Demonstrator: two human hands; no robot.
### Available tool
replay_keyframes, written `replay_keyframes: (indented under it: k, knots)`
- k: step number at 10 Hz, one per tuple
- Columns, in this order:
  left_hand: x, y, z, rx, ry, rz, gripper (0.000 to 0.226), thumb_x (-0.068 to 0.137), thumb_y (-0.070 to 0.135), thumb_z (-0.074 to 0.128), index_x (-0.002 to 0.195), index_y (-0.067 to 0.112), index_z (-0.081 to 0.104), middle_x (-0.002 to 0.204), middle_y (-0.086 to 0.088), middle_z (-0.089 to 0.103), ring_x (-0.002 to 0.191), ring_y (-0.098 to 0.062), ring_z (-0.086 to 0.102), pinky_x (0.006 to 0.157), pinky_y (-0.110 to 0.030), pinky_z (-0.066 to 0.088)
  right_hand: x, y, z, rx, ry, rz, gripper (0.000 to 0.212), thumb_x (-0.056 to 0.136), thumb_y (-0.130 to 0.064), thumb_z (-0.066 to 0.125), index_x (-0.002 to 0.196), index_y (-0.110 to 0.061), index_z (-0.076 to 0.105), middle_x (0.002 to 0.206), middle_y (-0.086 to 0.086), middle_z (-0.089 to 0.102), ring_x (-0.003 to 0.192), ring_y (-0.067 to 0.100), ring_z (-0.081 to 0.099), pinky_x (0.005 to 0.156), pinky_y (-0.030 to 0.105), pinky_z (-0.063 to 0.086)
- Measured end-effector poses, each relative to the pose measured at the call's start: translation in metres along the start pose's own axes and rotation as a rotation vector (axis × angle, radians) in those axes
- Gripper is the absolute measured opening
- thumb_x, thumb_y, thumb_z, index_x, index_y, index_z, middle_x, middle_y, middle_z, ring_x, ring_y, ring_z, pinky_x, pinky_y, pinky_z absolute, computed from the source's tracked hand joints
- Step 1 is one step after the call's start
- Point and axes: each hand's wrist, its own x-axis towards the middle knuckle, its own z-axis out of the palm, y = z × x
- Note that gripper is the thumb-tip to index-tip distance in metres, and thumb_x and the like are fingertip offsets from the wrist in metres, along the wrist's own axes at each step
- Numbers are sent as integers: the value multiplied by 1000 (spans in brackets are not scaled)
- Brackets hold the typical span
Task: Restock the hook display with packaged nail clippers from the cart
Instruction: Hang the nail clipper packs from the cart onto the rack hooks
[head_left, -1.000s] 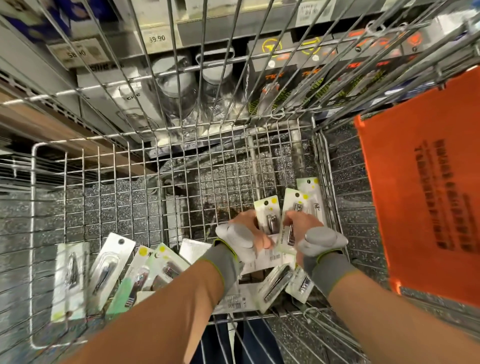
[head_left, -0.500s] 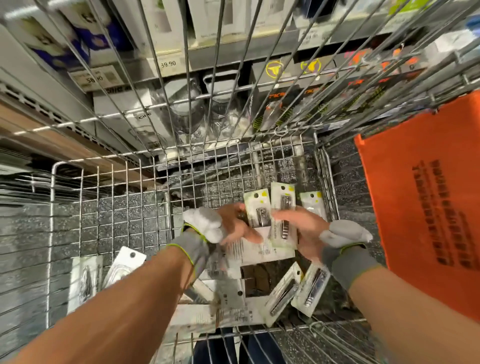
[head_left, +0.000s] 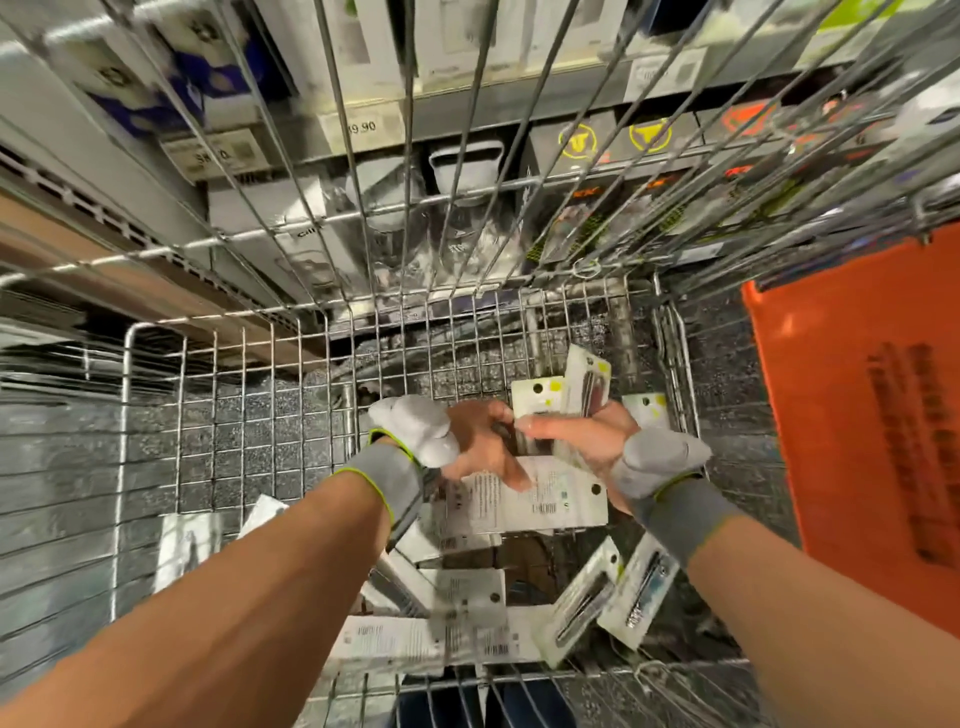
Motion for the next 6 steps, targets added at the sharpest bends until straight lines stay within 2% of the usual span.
replay_keyframes:
  k: [1,2,3,4,5,6]
  knots:
    - [5,-4,-3,-34,-55,36,66,68,14,81,127,8,52,124,-13,59,113,-29,58,100,-40,46,-3,-6,0,60,-26,31,75,64,-27,86,123,4,51,118,4,59,103,15,58,89,29,47]
    - [6,-6,-14,-35,-128,-18,64,69,25,78,127,8,57,110,-10,61,90,-18,63,96,-32,49,17,8,-6,8,75,2,118,26,-62,90,125,-8,55,123,7,61,110,24,60,99,44,46]
    - [0,-1,-24,33,-220,-31,46,73,28,78,116,17,65,107,1,65,100,-15,60,99,-32,45,60,45,-26,-38,125,9,134,8,-65,87,126,-13,50,121,12,61,107,32,62,91,49,51]
    - [-8,-3,-35,-31,-268,-67,35,84,14,68,119,10,63,91,2,66,73,-9,61,73,-15,52,35,22,-18,-14,167,43,135,3,-52,86,125,-9,50,119,14,61,106,34,62,91,51,51]
    - [-21,-14,-52,-20,-272,-95,28,86,9,64,113,2,64,86,-2,70,70,-8,63,57,-13,50,21,6,-16,-36,163,86,108,26,-40,84,123,-4,53,118,17,61,108,36,61,93,51,50]
    - [-22,-30,-61,-103,-209,-33,27,77,16,72,102,8,64,81,4,65,66,-4,60,61,-14,48,19,-1,-16,-91,183,122,69,59,-33,77,117,0,59,114,18,64,109,36,60,94,51,49]
